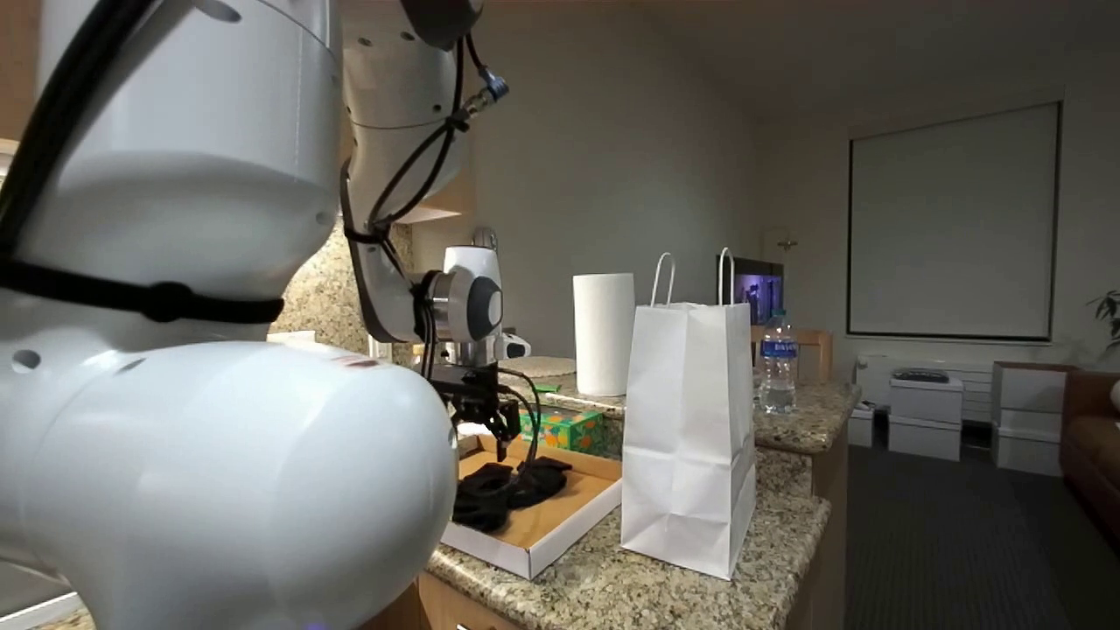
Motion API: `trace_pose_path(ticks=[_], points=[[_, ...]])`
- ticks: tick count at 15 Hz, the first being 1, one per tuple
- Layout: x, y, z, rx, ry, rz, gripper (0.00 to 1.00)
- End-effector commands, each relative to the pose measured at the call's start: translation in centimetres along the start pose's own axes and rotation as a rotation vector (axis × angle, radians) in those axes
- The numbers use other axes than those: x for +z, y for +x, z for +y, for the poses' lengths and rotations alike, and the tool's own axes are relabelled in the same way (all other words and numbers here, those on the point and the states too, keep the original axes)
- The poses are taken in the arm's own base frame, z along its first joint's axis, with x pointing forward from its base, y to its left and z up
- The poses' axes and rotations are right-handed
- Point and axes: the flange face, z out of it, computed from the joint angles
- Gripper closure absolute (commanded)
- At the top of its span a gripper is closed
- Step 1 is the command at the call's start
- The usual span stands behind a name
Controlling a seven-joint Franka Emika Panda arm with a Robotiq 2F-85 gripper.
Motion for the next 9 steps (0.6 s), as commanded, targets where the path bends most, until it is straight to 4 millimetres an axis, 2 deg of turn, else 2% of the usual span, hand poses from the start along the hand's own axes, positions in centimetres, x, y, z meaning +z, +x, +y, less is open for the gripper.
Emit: trace_pose_path(ticks=[1, 4, 9], points=[[3.0, 1.1, 0.6, 0.062, 0.003, -0.018, 0.00], [5.6, 1.4, 1.6, 0.098, -0.012, -0.068, 0.00], [9.8, 1.1, 2.0, 0.126, -0.048, -0.129, 0.00]])
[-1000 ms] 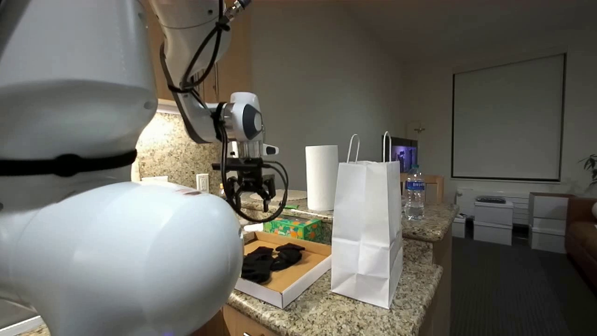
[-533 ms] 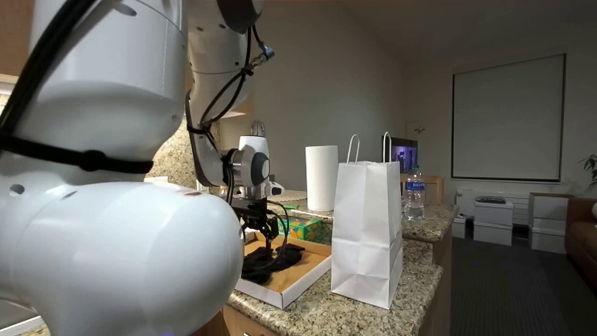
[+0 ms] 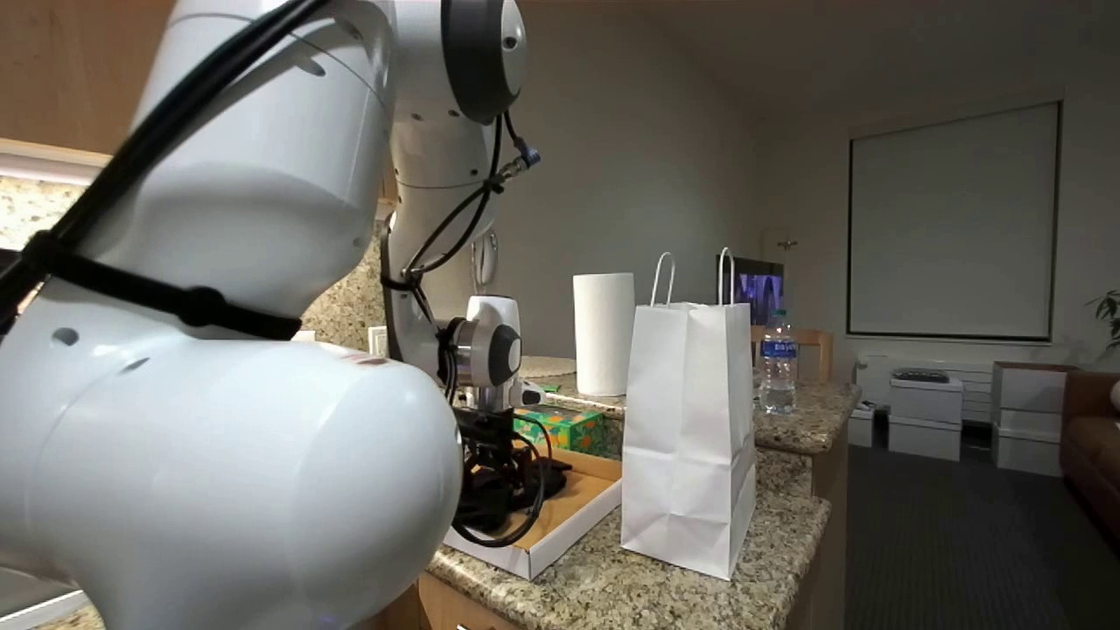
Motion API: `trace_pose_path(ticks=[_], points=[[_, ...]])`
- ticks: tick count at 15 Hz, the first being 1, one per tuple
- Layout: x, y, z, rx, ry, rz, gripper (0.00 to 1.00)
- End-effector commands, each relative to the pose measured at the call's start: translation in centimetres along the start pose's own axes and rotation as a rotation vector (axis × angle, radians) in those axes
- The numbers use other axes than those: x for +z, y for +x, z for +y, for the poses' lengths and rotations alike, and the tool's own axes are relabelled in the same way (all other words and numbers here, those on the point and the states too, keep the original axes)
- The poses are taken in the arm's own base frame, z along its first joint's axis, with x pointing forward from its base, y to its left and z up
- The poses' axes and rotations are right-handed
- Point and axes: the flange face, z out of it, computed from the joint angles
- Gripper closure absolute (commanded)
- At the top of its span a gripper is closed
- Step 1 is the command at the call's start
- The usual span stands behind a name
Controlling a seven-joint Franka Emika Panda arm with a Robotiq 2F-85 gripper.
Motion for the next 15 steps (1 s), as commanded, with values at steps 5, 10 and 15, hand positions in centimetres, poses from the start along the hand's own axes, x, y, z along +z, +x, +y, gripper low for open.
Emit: trace_pose_path(ticks=[5, 10, 15], points=[[2.2, 0.3, -1.5, 0.000, -0.032, -0.030, 0.39], [1.8, 0.1, -2.6, -0.013, -0.039, -0.023, 0.71], [0.3, 0.0, -3.3, -0.036, -0.048, -0.004, 0.93]])
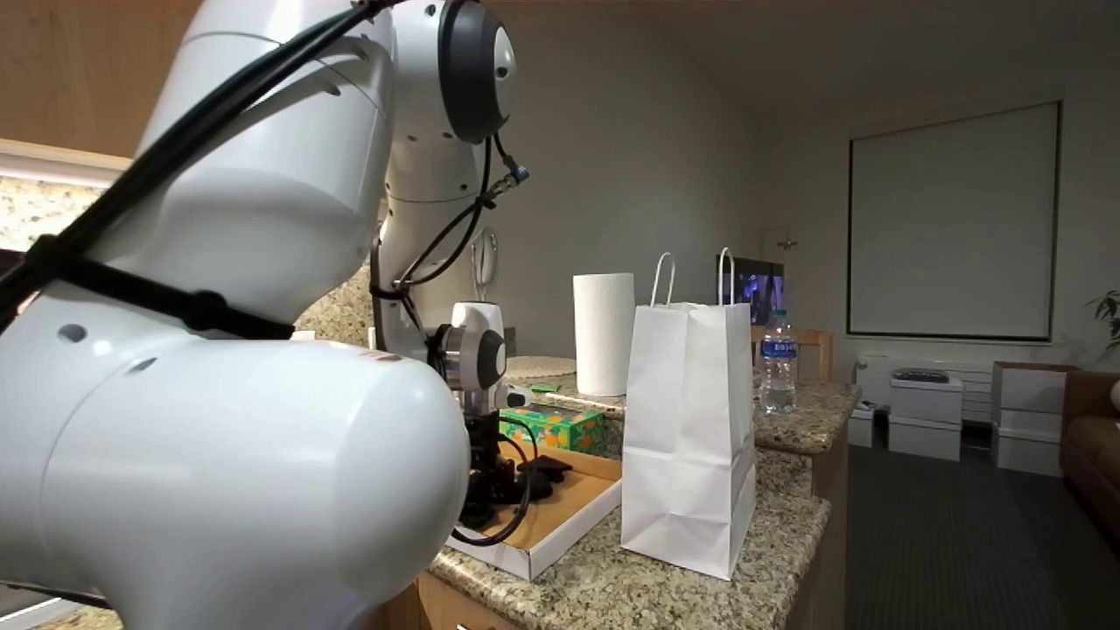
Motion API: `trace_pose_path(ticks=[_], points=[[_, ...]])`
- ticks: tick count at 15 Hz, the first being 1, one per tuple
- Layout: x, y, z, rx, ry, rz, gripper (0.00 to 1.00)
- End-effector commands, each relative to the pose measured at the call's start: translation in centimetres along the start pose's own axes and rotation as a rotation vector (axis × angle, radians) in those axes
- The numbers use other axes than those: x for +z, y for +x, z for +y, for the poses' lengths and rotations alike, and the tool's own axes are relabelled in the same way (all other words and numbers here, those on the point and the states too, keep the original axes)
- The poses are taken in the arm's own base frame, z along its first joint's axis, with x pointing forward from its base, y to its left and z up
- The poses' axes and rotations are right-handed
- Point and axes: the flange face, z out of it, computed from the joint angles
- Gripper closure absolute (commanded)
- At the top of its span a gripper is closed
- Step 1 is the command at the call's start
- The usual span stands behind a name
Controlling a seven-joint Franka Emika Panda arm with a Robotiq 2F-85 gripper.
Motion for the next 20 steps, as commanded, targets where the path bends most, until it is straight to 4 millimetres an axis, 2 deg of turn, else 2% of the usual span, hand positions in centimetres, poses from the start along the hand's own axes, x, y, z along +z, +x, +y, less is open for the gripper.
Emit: trace_pose_path(ticks=[1, 2, 3, 4, 7, 11, 16, 18, 20], points=[[-1.0, -0.4, -0.3, -0.009, -0.037, -0.001, 0.93], [-1.4, -0.5, -0.4, -0.015, -0.040, 0.005, 0.95], [-1.8, -0.6, -0.4, -0.024, -0.049, 0.008, 0.91], [-2.2, -0.7, -0.5, -0.034, -0.057, 0.012, 0.92], [-3.5, -1.0, -0.8, -0.064, -0.071, 0.015, 0.88], [-5.4, -1.5, -1.4, -0.105, -0.046, -0.008, 0.88], [-6.4, -1.8, -2.2, -0.127, -0.012, -0.047, 0.88], [-7.7, -1.8, -2.0, -0.128, -0.006, -0.030, 0.88], [-10.1, -1.5, -1.7, -0.129, -0.009, 0.006, 0.89]])
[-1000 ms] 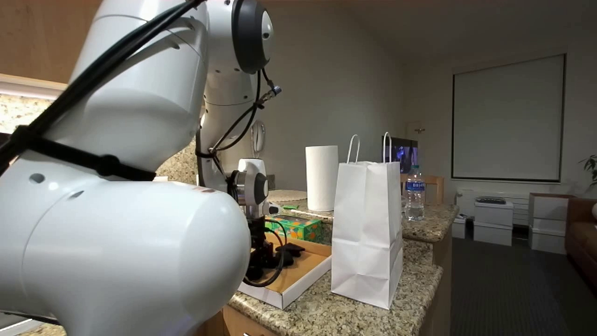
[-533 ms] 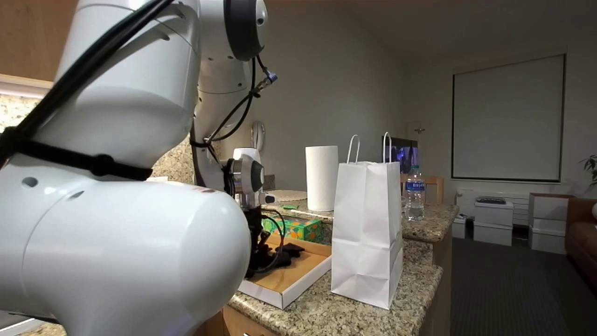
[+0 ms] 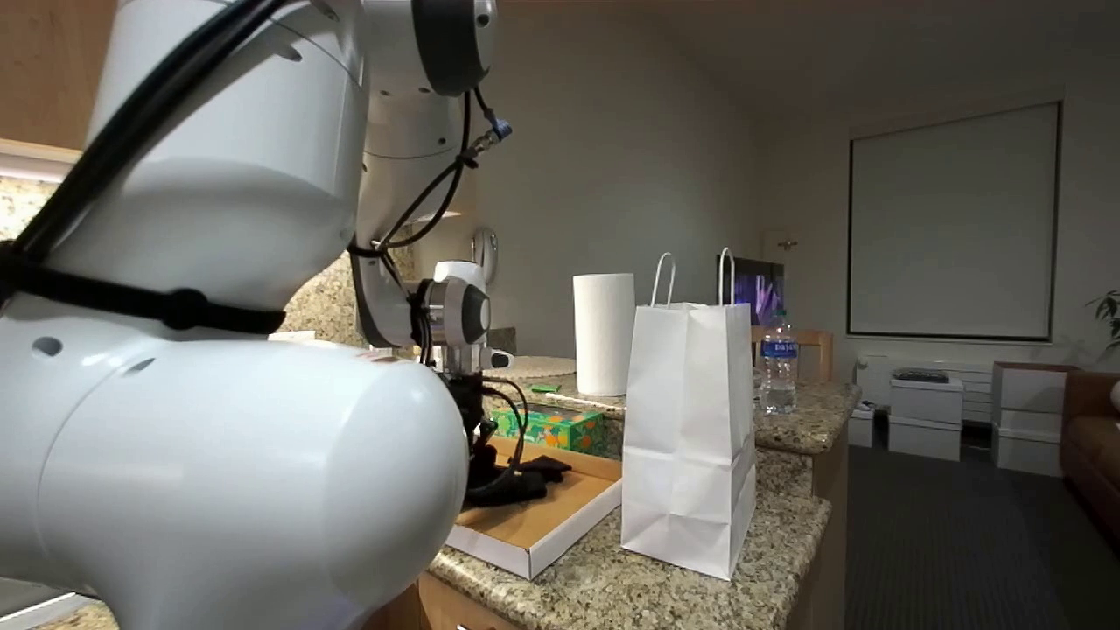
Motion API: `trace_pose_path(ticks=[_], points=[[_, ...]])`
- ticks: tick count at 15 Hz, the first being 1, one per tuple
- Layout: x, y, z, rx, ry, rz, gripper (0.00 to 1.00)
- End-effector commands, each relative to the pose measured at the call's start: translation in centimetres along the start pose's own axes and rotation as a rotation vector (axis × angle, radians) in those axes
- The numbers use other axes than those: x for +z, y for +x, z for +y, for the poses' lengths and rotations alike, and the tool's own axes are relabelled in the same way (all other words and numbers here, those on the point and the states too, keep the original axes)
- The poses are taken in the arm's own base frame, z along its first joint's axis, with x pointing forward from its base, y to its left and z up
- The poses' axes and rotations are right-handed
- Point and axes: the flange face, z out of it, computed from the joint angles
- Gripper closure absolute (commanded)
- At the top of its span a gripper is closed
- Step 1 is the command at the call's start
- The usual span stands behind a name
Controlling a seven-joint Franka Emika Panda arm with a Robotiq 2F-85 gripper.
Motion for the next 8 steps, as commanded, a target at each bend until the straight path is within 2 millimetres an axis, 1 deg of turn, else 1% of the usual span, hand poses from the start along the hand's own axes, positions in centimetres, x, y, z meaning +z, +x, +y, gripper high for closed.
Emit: trace_pose_path(ticks=[1, 3, 5, 8], points=[[-4.8, -0.4, 1.0, -0.017, 0.003, 0.040, 0.89], [-7.8, -0.4, 1.4, -0.022, 0.000, 0.070, 0.89], [-11.4, -0.8, 1.6, -0.039, -0.024, 0.093, 0.90], [-17.8, -1.5, 2.3, -0.022, -0.065, 0.125, 0.89]])
